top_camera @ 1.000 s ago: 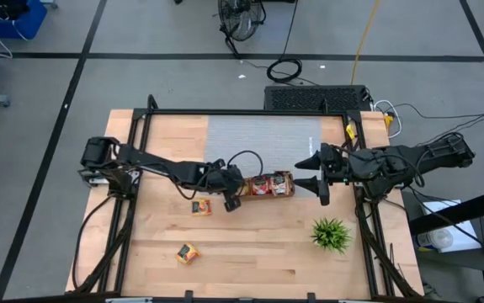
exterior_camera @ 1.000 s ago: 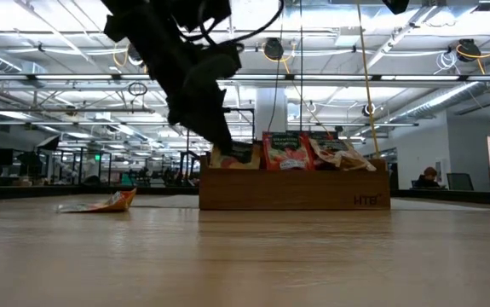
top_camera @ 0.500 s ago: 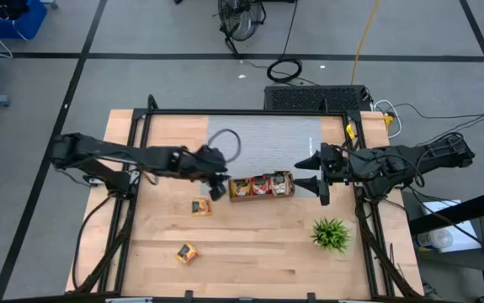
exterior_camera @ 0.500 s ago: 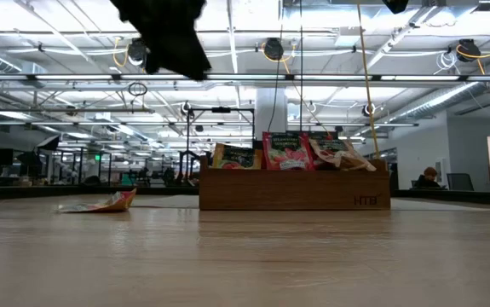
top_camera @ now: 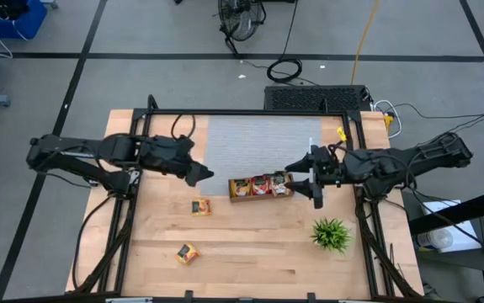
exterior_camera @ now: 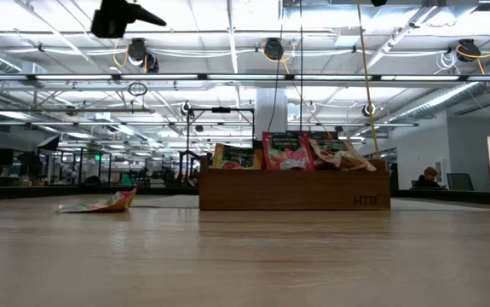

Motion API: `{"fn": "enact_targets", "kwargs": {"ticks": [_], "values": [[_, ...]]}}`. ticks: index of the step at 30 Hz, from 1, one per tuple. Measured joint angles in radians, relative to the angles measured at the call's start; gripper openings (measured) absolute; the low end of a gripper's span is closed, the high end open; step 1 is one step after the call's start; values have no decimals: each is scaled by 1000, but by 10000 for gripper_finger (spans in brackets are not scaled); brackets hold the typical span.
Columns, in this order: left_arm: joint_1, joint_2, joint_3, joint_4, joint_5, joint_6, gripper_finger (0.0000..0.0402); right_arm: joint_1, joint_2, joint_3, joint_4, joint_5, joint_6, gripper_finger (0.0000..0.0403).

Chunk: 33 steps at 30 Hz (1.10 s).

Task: Pick & Place Tea
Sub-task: Put the yellow tea bag into the left section of the wooden organizer

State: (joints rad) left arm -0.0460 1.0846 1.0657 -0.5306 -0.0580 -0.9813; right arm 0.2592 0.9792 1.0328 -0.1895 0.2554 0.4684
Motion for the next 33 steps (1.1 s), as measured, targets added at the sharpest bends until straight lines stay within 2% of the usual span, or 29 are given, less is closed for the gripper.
{"fn": "enact_targets", "kwargs": {"ticks": [5,9,20,25,28,33], "values": [[-9,2,0,-19,43,-299,242,4,8,0,-1,-20,1,265],[-23,12,0,-73,62,-450,232,5,8,0,5,-26,2,265],[-68,12,0,-243,119,-667,203,2,29,0,56,29,-31,265],[-92,76,0,-272,128,-791,202,2,30,-1,44,26,-68,265],[-105,142,0,-271,174,-863,202,2,30,-1,44,-25,-73,265],[-125,248,0,-284,215,-944,202,3,29,-1,43,-183,-108,265]]}}
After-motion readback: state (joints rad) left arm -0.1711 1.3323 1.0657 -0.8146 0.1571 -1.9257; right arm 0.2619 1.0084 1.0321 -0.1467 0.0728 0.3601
